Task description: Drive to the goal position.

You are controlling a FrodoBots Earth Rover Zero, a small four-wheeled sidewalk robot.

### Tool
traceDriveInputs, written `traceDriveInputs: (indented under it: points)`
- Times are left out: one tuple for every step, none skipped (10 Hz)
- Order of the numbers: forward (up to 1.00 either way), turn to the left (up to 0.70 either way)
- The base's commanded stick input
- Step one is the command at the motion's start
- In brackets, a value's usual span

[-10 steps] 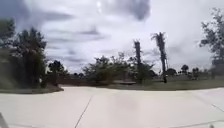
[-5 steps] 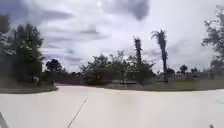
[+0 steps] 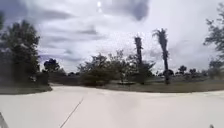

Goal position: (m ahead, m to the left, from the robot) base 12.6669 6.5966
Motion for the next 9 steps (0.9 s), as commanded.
traceDriveInputs:
  points:
    - [0.85,0.34]
    - [0.85,0.34]
    - [0.85,0.34]
    - [0.85,0.24]
    - [0.85,0.0]
    - [0.85,0.0]
    - [0.85,0.0]
    - [0.85,0.0]
    - [0.85,0.0]
